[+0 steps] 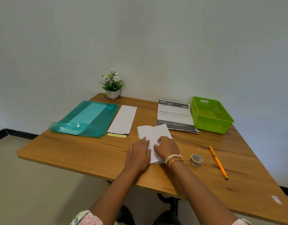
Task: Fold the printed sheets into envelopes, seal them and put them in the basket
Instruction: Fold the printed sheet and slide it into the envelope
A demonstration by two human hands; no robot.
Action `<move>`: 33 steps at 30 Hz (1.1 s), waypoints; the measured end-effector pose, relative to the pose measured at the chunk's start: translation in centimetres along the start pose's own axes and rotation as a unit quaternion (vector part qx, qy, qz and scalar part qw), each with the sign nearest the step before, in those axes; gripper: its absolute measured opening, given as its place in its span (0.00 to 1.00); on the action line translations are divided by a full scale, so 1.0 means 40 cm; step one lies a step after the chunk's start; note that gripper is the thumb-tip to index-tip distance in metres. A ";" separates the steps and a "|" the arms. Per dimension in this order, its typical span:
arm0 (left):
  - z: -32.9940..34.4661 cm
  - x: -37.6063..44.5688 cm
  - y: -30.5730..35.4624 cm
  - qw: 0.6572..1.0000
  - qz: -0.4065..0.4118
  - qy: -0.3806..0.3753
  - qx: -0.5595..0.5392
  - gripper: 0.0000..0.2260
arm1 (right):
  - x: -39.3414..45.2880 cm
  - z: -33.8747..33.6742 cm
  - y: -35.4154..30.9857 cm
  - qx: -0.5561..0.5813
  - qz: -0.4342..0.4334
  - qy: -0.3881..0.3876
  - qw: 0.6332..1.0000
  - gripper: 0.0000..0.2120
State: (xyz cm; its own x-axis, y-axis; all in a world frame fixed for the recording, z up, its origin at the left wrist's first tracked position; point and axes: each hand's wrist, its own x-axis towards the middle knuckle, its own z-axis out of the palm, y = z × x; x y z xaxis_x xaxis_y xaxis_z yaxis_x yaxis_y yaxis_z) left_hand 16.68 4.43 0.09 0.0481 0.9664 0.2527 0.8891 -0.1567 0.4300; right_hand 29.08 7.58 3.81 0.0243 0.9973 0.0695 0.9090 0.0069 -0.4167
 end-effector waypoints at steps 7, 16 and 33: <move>-0.002 0.009 -0.011 0.999 0.010 0.002 0.033 0.19 | -0.018 0.051 0.023 -0.113 -0.121 0.052 0.985 0.18; -0.013 0.038 -0.059 0.991 0.013 -0.068 0.115 0.26 | -0.020 0.060 0.069 -0.100 -0.169 0.007 0.981 0.22; -0.076 0.015 -0.026 0.963 -0.106 -0.020 -0.248 0.18 | -0.031 0.065 0.020 0.002 -0.114 0.022 0.993 0.21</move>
State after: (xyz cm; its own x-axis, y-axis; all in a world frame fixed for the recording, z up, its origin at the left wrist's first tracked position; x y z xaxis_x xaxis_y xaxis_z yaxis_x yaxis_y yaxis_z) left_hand 14.39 4.53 2.44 -0.0851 0.9928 0.0841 0.5542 -0.0230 0.8320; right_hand 28.69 6.54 1.04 -0.1642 0.9657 0.2012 0.8913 0.2326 -0.3893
